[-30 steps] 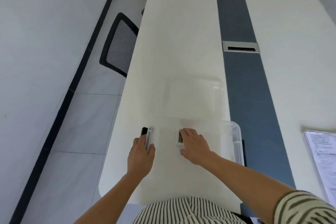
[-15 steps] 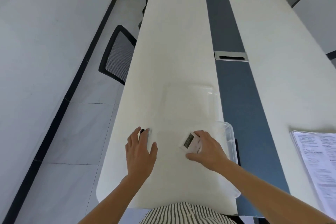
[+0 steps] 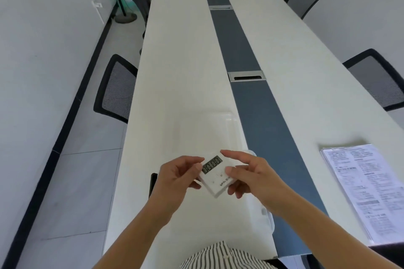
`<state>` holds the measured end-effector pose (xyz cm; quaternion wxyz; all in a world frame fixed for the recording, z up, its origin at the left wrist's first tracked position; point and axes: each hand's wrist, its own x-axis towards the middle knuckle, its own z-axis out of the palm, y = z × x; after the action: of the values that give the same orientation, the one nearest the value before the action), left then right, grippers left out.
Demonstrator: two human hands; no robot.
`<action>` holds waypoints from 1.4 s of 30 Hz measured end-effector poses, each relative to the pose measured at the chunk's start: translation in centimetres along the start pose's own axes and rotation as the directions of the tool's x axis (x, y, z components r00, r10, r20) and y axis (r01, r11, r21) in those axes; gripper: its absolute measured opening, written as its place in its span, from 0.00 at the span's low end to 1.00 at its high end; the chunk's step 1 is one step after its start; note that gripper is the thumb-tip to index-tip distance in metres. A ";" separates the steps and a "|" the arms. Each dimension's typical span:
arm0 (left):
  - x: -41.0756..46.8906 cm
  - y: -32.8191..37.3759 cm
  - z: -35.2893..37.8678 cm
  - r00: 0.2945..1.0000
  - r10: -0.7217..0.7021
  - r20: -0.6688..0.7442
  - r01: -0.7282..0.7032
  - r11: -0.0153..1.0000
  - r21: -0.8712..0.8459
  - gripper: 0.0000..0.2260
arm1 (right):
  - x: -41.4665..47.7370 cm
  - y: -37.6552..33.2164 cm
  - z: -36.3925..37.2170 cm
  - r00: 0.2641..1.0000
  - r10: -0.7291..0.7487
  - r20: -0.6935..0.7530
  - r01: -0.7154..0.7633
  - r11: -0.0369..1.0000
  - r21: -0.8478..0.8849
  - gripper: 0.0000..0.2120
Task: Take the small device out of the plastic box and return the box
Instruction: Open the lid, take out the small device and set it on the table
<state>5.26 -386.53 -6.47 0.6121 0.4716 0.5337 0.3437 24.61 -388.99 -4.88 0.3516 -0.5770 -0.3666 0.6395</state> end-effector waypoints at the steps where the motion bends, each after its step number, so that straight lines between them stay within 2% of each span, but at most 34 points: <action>1: -0.2 0.3 0.0 0.999 0.046 0.005 -0.046 0.996 0.077 0.07 | 0.0 -0.1 0.0 1.000 0.022 -0.013 -0.021 1.000 0.022 0.16; 4: -0.8 1.0 -0.2 0.984 0.157 0.081 -0.174 0.943 0.285 0.17 | 0.0 -0.2 0.2 0.997 0.055 -0.050 -0.049 0.991 0.124 0.13; 6: -1.1 1.2 -0.2 0.980 0.176 0.093 -0.197 0.931 0.308 0.21 | -0.1 -0.4 0.3 0.997 0.045 -0.058 -0.035 0.985 0.169 0.12; 9: -1.2 1.4 -0.2 0.990 0.131 0.045 -0.138 0.971 0.195 0.18 | -0.3 -0.8 0.2 1.000 -0.007 -0.014 0.009 0.986 0.167 0.15; 11: -1.1 1.5 -0.4 0.997 0.075 0.021 -0.076 0.996 0.055 0.12 | -0.6 -1.1 0.2 0.999 -0.051 0.004 0.051 0.995 0.089 0.21; 14: -1.0 1.7 -0.6 0.998 0.001 0.056 0.005 0.994 -0.113 0.09 | -0.5 -1.2 0.4 0.995 -0.095 -0.033 0.093 0.994 -0.056 0.27; 17: -1.1 1.9 -0.5 0.996 -0.033 0.080 0.046 0.985 -0.167 0.08 | -0.2 -1.0 0.8 0.993 -0.095 -0.065 0.089 0.993 -0.082 0.34; 23: -1.0 2.2 -0.7 0.995 -0.062 0.078 0.077 0.974 -0.215 0.06 | -0.3 -1.2 0.9 0.997 -0.066 -0.049 0.066 0.998 -0.006 0.23; 26: -0.7 2.1 -1.0 0.993 -0.094 0.076 0.111 0.958 -0.265 0.04 | -0.5 -1.1 1.1 0.997 -0.077 -0.012 0.077 0.996 -0.043 0.24; 29: -0.5 1.5 -1.3 0.991 -0.098 0.091 0.122 0.945 -0.303 0.07 | -0.8 -1.0 0.9 0.997 -0.079 0.024 0.080 0.996 -0.041 0.23; 31: -0.4 1.3 -1.5 0.990 -0.067 0.122 0.103 0.944 -0.313 0.08 | -0.9 -1.2 0.5 0.999 -0.045 0.026 0.043 0.998 0.053 0.21; 34: -0.5 1.3 -1.7 0.984 -0.003 0.177 0.061 0.945 -0.320 0.15 | -0.7 -1.4 -0.4 0.998 0.066 0.017 -0.068 0.984 0.162 0.21; 38: -0.5 1.1 -1.7 0.965 0.046 0.259 0.018 0.971 -0.239 0.21 | -0.5 -0.9 -0.8 0.987 0.109 0.115 -0.131 0.971 0.200 0.23; 40: -0.5 0.9 -1.8 0.971 0.053 0.233 -0.004 0.978 -0.207 0.22 | -0.5 -0.7 -1.0 0.986 0.120 0.117 -0.145 0.960 0.241 0.18; 42: -0.5 0.7 -1.6 0.988 0.049 0.143 -0.027 0.988 -0.154 0.18 | -0.6 -0.4 -1.0 0.986 0.122 0.111 -0.146 0.960 0.240 0.14</action>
<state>3.63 -386.46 -5.60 0.6770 0.4578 0.4505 0.3594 25.65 -389.28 -4.25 0.3589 -0.5210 -0.2605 0.7293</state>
